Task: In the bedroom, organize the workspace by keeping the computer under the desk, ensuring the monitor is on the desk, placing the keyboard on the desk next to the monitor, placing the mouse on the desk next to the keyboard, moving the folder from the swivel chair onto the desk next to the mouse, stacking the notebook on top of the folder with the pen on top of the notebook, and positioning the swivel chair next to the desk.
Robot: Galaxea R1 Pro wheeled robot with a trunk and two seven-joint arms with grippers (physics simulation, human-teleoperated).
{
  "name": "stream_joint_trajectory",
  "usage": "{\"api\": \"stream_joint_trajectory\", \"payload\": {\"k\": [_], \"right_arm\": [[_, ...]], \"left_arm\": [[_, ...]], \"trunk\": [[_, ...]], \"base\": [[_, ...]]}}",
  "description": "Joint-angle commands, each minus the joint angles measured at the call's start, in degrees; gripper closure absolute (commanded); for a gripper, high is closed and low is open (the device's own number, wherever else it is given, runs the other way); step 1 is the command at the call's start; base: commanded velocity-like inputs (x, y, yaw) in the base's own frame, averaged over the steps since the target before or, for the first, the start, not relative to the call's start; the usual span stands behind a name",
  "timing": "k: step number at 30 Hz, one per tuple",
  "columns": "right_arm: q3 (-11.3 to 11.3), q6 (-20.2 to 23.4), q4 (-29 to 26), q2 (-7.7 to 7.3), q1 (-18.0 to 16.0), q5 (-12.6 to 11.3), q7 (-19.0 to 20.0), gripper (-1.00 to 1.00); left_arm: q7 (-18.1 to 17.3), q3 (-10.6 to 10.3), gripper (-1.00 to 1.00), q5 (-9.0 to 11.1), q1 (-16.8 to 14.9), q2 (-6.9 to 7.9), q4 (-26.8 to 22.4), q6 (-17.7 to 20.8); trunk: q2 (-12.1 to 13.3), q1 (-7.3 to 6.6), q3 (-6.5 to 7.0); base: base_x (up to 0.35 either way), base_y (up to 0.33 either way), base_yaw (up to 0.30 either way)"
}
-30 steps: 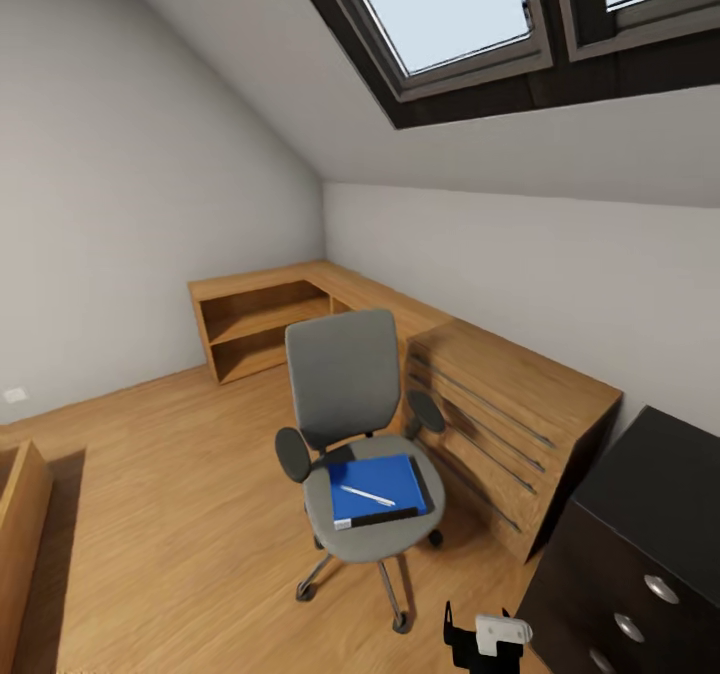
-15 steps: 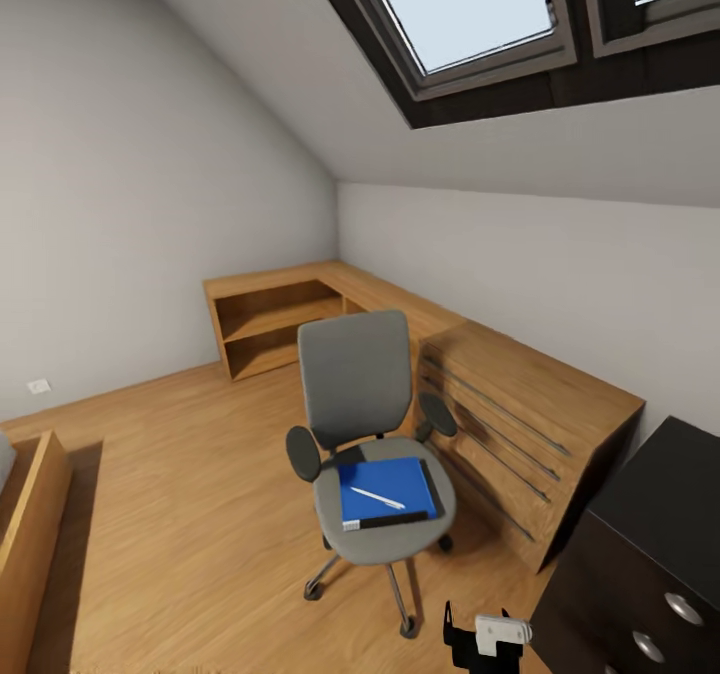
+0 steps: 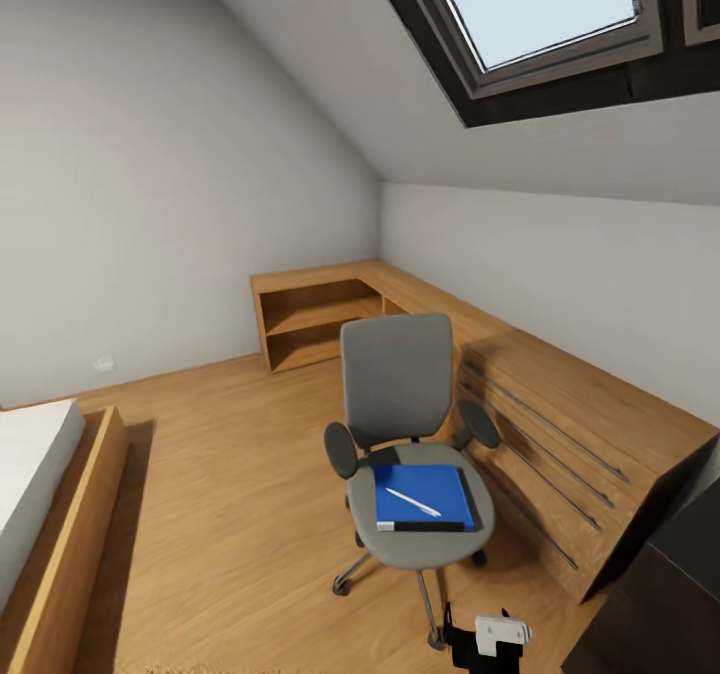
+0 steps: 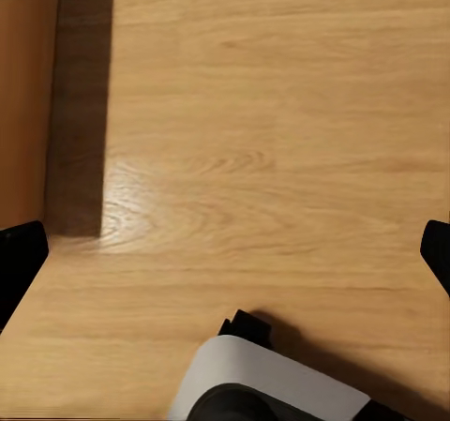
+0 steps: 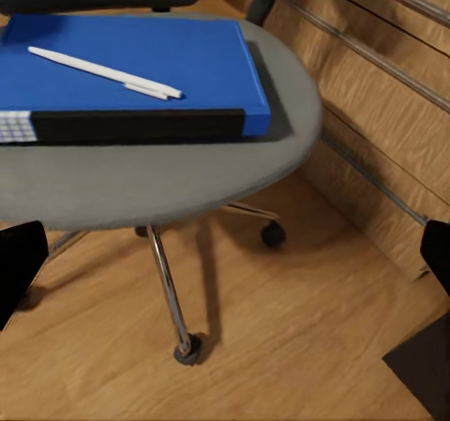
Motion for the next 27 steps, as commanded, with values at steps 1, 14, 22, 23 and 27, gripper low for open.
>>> {"api": "stream_joint_trajectory", "payload": {"k": [1,14,22,23,27], "right_arm": [[0.5,-0.1,0.1,0.02,0.0,-0.2,-0.3,-1.00],[2.0,0.9,-2.6,-0.19,-0.1,7.1,-0.4,-1.00],[2.4,28.0,-24.9,-2.46,-1.2,9.2,-0.2,-1.00],[2.4,31.7,-28.0,-3.03,-1.3,9.3,0.1,-1.00],[2.1,50.7,-42.8,-6.04,-1.6,9.9,4.4,-1.00]], "left_arm": [[0.1,-0.1,-1.00,0.5,0.0,-0.04,-0.1,-0.2],[-0.2,-0.4,-1.00,0.4,0.0,-0.59,-13.5,-6.7],[0.1,0.0,-1.00,0.5,0.0,-0.60,-39.5,14.2],[0.2,0.0,-1.00,0.5,0.0,-0.57,-41.7,15.9],[1.7,0.1,-1.00,0.7,0.0,-0.53,-50.5,23.9]], "trunk": [[0.0,0.01,-0.06],[0.0,0.01,-0.06],[0.0,0.01,-0.06],[0.0,0.01,-0.06],[0.0,0.01,-0.06]], "base": [[0.000,0.000,0.279],[0.000,0.000,0.128],[0.000,0.000,0.002],[0.000,0.000,0.000],[0.000,0.000,0.000]]}}
